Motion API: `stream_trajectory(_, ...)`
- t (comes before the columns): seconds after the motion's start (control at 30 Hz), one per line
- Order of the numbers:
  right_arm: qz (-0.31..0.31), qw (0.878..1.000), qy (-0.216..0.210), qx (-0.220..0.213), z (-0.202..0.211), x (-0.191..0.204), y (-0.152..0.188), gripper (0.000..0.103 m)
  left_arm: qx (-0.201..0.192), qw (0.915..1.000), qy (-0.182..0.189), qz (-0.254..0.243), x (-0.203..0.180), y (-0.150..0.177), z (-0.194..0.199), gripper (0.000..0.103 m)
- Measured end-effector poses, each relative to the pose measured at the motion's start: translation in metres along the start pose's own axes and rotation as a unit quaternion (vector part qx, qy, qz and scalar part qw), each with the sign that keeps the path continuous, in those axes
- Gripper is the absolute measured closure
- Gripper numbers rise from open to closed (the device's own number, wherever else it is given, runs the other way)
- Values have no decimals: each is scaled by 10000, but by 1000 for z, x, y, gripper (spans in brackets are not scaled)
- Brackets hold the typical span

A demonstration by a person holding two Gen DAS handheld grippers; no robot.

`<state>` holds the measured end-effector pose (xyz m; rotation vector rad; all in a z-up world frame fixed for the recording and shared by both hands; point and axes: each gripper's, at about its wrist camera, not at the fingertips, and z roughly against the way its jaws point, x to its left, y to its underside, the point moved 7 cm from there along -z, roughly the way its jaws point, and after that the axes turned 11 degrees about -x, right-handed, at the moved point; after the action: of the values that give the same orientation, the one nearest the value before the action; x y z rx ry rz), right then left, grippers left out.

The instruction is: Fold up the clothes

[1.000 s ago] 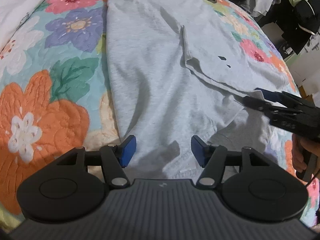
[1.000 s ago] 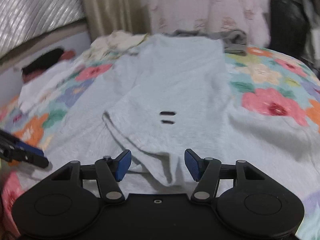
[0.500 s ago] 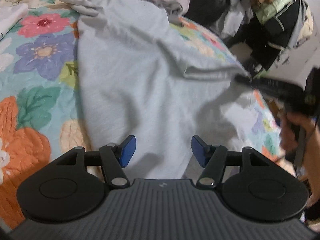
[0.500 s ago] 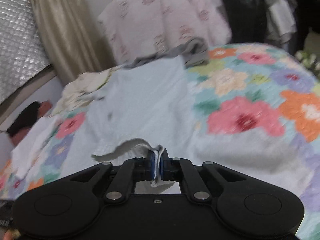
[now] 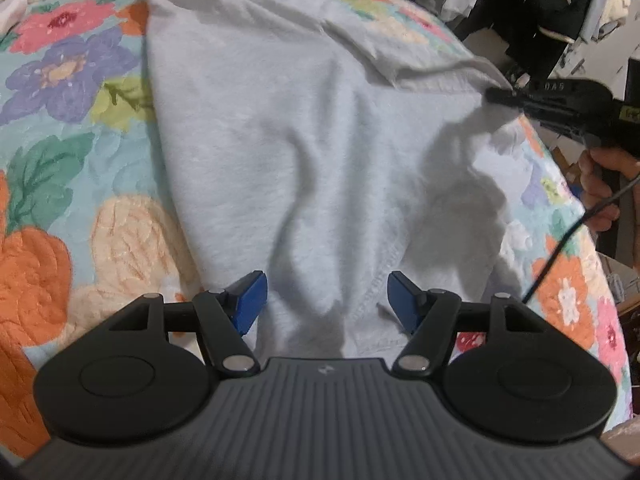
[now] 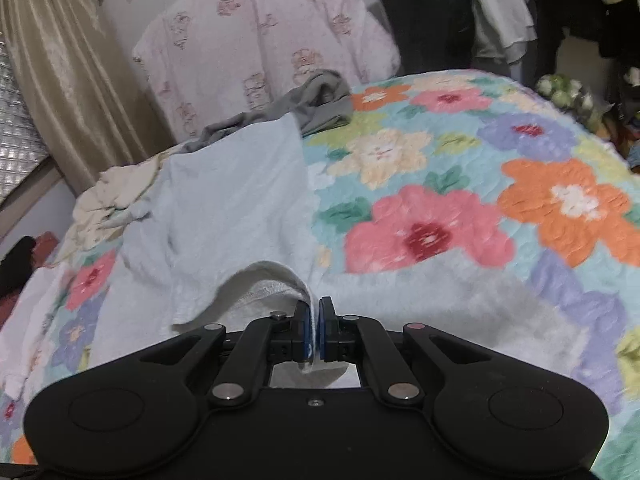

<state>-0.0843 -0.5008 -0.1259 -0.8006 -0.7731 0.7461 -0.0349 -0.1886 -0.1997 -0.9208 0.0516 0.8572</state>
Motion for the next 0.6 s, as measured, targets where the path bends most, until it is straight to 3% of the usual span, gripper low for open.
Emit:
stream_trajectory(0.27,200,9982,542,159,19,-35,-20,99,-185,9975,659,196,-12,-13,0,37)
stream_trajectory(0.43,130,9968,675,398,10,-60,-15,99,5,9951,974,-152,-48,-44,-34,37)
stream_trajectory(0.53,30,9967,709,384,6,-66,-10,99,397,9895,1061,-893,-72,-39,-56,36)
stream_trajectory(0.6,209,9968,733,228,10,-64,-14,99,518,9856,1231,-1040,-79,-32,-63,36)
